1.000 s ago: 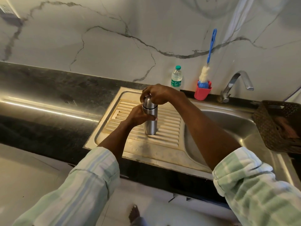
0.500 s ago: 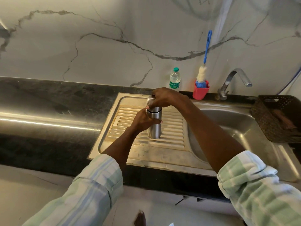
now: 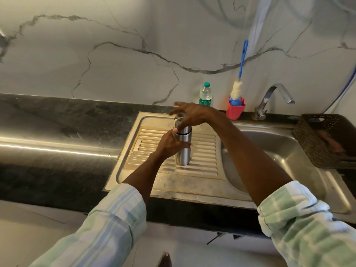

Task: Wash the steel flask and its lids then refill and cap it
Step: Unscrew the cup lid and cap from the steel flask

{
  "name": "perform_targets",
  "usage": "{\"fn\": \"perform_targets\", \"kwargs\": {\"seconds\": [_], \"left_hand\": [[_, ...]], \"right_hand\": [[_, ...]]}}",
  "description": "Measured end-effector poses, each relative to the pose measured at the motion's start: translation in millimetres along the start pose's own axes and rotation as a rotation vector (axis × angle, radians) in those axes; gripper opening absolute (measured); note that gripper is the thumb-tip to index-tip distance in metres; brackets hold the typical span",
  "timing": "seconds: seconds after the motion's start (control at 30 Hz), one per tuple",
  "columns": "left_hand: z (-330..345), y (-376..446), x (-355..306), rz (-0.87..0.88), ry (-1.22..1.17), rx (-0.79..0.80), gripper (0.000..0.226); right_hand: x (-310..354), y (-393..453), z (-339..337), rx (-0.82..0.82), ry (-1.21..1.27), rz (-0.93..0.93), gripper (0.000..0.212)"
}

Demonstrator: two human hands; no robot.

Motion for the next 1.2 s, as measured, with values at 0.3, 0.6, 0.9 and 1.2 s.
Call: {"fn": "perform_targets", "kwargs": {"seconds": [0.3, 0.6, 0.9, 1.2], "left_hand": [[1.4, 2.7, 5.9, -0.025, 0.022, 0.004, 0.07], [1.8, 1.5, 2.6, 0.016, -0.004, 0.012, 0.077], [2.1, 2.7, 5.6, -0.012, -0.036, 0.002, 0.079], [3.6, 2.5, 6.1, 0.0, -0.008, 0.011, 0.065]], "right_hand": [[-2.0, 0.2, 5.6, -0.052, -0.008, 0.179, 0.059], [5.9, -4.5, 1.7, -0.002, 0.016, -0.021, 0.04], [-2.8, 0.1, 11.5, -0.127, -0.103, 0.24, 0.075], [5.1, -5.1, 5.9, -0.061, -0.107, 0.014, 0.047]]}}
Point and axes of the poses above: each hand's wrist, its own y-axis towards the middle knuckle, its own z-axis out of the palm, x = y × z, the point moved 3 cm from there along y, towards the middle knuckle, and after that the axes turned 9 degrees about -y, right-handed, at the moved point
